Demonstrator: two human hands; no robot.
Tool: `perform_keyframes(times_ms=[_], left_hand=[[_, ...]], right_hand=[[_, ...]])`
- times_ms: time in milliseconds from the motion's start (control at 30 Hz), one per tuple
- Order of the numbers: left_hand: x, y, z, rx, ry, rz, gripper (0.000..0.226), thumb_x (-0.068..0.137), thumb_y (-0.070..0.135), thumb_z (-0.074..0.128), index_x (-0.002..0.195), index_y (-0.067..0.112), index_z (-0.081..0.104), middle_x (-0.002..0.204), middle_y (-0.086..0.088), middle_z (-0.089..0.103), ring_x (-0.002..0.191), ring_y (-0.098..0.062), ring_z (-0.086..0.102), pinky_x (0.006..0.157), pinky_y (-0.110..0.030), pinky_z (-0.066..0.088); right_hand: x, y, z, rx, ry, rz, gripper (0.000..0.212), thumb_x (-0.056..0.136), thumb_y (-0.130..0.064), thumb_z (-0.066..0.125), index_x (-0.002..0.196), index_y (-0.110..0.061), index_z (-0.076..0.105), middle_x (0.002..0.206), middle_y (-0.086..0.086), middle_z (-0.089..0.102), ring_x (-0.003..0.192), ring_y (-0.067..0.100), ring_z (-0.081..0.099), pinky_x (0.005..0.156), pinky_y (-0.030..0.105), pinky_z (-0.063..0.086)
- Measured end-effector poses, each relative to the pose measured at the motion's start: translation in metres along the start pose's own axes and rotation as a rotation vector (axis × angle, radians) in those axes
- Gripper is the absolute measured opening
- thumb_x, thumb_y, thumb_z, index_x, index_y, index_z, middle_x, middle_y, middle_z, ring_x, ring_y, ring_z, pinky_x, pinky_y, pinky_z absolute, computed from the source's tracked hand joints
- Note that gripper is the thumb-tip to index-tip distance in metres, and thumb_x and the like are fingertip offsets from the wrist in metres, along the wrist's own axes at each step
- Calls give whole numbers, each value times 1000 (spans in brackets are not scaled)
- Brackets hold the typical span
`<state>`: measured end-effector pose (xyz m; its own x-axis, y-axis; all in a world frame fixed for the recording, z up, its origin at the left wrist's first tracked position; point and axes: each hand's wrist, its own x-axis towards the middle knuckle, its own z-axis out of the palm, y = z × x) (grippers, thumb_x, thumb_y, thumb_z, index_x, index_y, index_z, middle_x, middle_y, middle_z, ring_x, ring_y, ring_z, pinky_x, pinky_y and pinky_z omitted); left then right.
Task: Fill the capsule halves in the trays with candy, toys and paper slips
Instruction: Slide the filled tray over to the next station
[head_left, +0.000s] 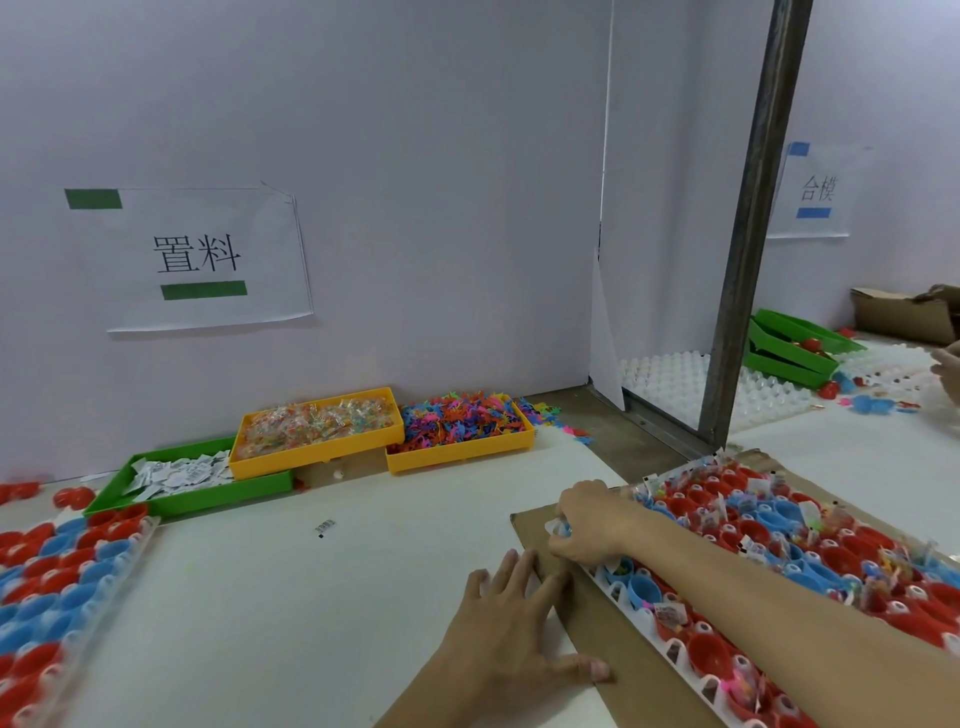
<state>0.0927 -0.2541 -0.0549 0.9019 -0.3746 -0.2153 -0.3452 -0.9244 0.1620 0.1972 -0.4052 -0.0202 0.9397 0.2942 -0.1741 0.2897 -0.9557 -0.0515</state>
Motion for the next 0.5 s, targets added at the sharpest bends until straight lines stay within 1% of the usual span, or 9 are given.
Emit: perform_keyframes(times_ms=[67, 133, 233, 300, 433, 500], left_hand=[[1, -1, 1, 1, 2, 1, 100, 75, 90, 34, 154, 42, -2, 165, -2, -12, 152, -25, -13, 121, -52, -7], [2, -2, 2, 2, 6, 2, 100, 74, 91, 34, 154, 42, -2, 165, -2, -11, 152, -25, -13, 121, -51, -7], [3, -3, 4, 9, 11, 3, 100, 73, 91, 33, 154, 42, 1, 165, -3, -10, 152, -25, -12, 121, -52, -6], [4, -3, 5, 6, 13, 3, 99, 73, 92, 33, 154, 42, 4, 165, -3, -10, 152, -26, -11, 121, -52, -6], [7, -4, 6, 6, 0, 5, 99, 73, 92, 33, 153, 43, 3, 165, -2, -11, 152, -26, -12, 121, -53, -6], [9, -4, 7, 15, -10, 8, 100, 73, 92, 33, 154, 41, 2, 165, -3, -11, 152, -25, -12, 120, -54, -7]], right_hand=[[-2, 0, 0, 9, 2, 3, 44, 91, -49, 54, 123, -19, 54, 121, 5, 54, 112, 19, 46, 102, 48, 42], [-2, -1, 0, 6, 8, 9, 44, 91, -50, 54, 123, -19, 54, 120, 4, 55, 116, 21, 47, 104, 50, 40], [-2, 0, -1, -22, 13, 30, 33, 91, -50, 53, 108, -22, 52, 111, 4, 53, 118, 23, 48, 106, 52, 38], [-2, 3, -2, -17, 19, 47, 30, 91, -50, 53, 103, -24, 48, 105, 2, 49, 113, 22, 49, 104, 50, 41], [2, 12, -3, 18, 27, 74, 38, 91, -50, 53, 113, -20, 53, 105, 1, 49, 105, 19, 50, 102, 47, 46], [5, 14, -5, 6, 19, 77, 34, 91, -50, 54, 109, -22, 51, 103, 0, 48, 102, 18, 48, 103, 49, 43]])
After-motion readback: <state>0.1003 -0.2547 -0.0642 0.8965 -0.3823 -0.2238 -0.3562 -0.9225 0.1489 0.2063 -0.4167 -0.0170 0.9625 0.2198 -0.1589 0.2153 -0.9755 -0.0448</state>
